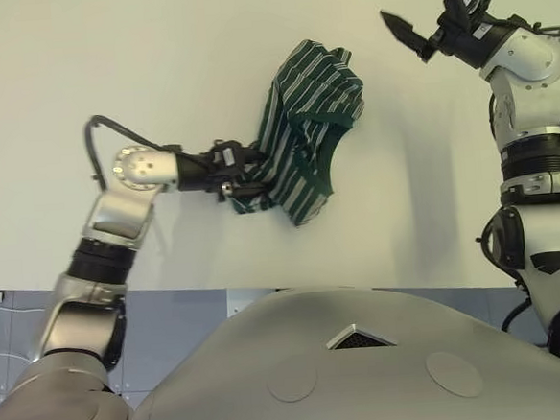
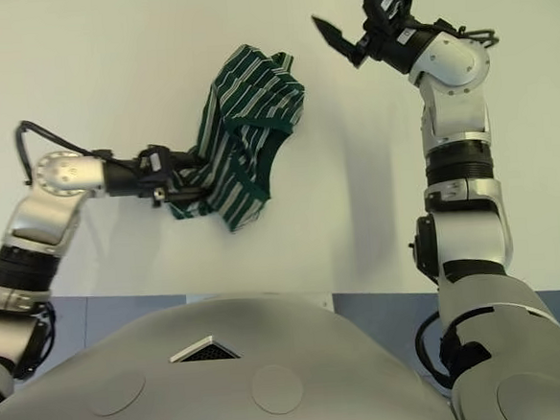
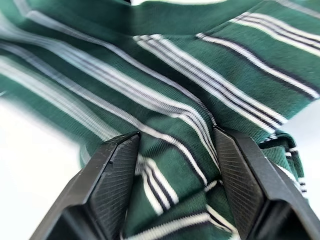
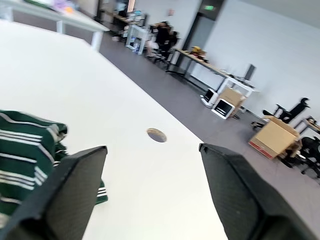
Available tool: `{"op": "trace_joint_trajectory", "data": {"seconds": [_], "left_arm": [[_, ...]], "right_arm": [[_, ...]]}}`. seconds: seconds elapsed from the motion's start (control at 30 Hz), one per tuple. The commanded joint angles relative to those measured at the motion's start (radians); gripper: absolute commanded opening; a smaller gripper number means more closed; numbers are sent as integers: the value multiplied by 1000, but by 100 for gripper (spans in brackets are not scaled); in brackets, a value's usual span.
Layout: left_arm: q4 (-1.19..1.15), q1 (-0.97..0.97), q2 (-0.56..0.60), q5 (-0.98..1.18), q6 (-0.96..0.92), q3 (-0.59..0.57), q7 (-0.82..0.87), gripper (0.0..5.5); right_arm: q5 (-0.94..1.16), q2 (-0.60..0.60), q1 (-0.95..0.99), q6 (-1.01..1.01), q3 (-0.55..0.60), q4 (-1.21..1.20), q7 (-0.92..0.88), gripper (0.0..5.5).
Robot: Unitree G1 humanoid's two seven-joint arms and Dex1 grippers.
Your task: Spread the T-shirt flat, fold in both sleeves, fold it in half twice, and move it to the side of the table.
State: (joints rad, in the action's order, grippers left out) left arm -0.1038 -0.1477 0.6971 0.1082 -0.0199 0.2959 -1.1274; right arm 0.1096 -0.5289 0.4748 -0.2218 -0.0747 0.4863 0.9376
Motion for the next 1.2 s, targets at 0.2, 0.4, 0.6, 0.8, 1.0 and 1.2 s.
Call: {"op": "trace_joint_trajectory", "data": {"seconds": [0.2,0.4,0.6,0.8,1.0,1.2], "left_arm": [[108,-125,11,60,59,-176,143,265],[383,119,109,143,-99,-303,147,267],[584,410,185,316,-320,-402,96,267],[487,416,162,132,-215,-305,150,267],[428,390,152,51,-147,-231,156,144],[379,356,133,18,-107,-214,168,38]], "right_arm": [[-157,-80,-163,-14,-225,-254,146,343],[-270,-30,-153,-88,-274,-155,24,270],[-272,10,-160,-109,-263,-117,-67,154],[-248,43,-143,-94,-257,-109,-67,30],[-248,73,-137,-97,-247,-103,-85,0],[-247,77,-125,-110,-242,-96,-81,0]]}}
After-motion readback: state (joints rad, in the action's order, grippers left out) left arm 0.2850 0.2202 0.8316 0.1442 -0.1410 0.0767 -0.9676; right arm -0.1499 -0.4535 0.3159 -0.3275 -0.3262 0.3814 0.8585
